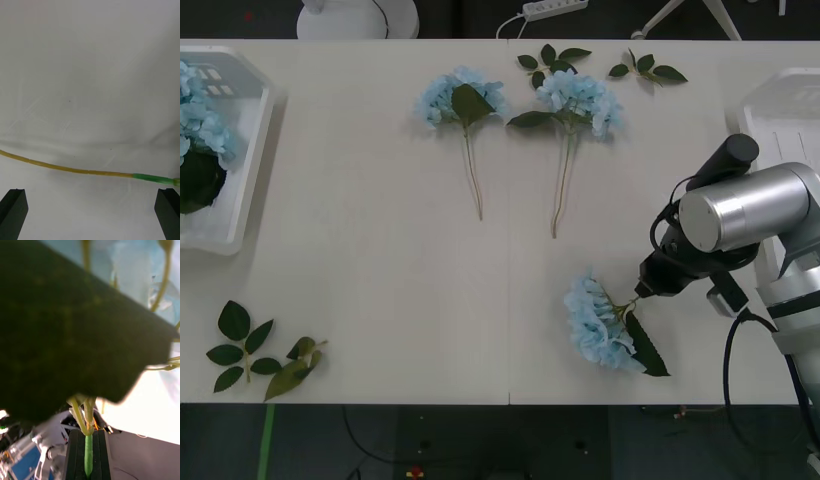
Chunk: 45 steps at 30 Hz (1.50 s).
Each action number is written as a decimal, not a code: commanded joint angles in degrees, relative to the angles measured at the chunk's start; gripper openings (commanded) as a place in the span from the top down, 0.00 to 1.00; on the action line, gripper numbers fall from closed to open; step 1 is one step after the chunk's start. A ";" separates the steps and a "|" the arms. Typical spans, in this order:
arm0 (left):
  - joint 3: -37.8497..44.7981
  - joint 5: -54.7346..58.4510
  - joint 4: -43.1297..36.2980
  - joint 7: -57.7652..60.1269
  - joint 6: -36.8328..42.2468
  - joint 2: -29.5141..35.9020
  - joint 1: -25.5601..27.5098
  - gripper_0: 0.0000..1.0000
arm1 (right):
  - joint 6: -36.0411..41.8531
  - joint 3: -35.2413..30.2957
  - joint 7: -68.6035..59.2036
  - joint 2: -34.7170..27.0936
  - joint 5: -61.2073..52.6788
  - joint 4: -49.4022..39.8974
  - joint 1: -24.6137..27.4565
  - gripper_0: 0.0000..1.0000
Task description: Place the red flowers into the right box and the blue flowers into the left box. If a person shows an open palm, hand one flower to the person first, then continue sorting.
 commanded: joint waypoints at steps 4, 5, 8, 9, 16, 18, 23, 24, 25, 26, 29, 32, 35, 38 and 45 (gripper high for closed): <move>-1.34 0.31 -1.40 -2.15 -2.12 3.42 -0.79 0.52 | -0.34 -0.39 21.38 -9.27 -6.79 -2.23 -4.79 0.00; -1.25 0.31 -1.32 -2.15 -2.03 3.42 -0.79 0.41 | -0.43 -0.48 23.93 -10.24 -8.02 -2.23 -4.96 0.00; -1.25 0.40 -1.40 -2.15 -2.03 3.33 -0.79 0.20 | -0.78 -0.04 28.33 -11.20 -9.51 -2.23 -5.05 0.00; -1.25 0.40 -1.40 -2.15 -2.12 3.42 -0.70 0.15 | -1.13 0.93 29.91 -11.55 -9.78 -2.23 -5.05 0.00; 2.53 3.39 -1.32 -2.33 -1.85 3.42 -0.61 0.00 | -3.59 9.28 38.79 -13.40 -11.18 -4.07 -2.33 0.00; 5.08 6.55 -1.32 -2.77 -1.33 3.51 -0.17 0.00 | -3.85 10.86 40.63 -13.58 -10.48 -6.27 -0.83 0.00; 12.55 16.83 -1.67 -4.09 -1.33 5.27 3.69 0.00 | -3.59 11.65 45.03 -13.66 -10.83 -12.07 2.77 0.00; 14.31 19.56 -2.02 -4.53 -1.33 5.71 5.01 0.00 | -3.59 11.65 46.17 -13.66 -10.83 -12.33 3.21 0.00; 15.62 21.58 -2.28 -4.79 -1.33 5.97 6.07 0.00 | -3.59 11.65 47.14 -13.66 -10.83 -12.33 3.21 0.00; 17.56 24.30 -3.16 -4.97 -1.15 6.41 7.82 0.00 | -3.68 11.65 48.54 -13.66 -10.65 -12.33 3.47 0.00; 21.34 29.58 -5.89 -5.32 -0.80 7.11 11.78 0.00 | -3.77 11.56 50.39 -13.66 -10.04 -12.33 3.82 0.00; 25.64 35.03 -9.84 -5.41 1.49 7.11 15.29 0.00 | -3.59 11.56 51.00 -13.66 -9.34 -11.89 4.09 0.00; 29.16 41.88 -13.27 -5.23 3.16 7.11 17.58 0.00 | -3.68 11.65 53.99 -13.58 -8.90 -10.75 4.26 0.00; 31.80 50.67 -15.29 -5.05 3.24 7.11 18.37 0.00 | -5.26 11.65 55.75 -12.96 -8.02 -8.64 4.26 0.00; 30.39 62.01 -17.14 -4.18 -4.93 5.62 18.19 0.00 | -8.69 11.74 57.77 -9.88 -3.89 -4.69 4.18 0.00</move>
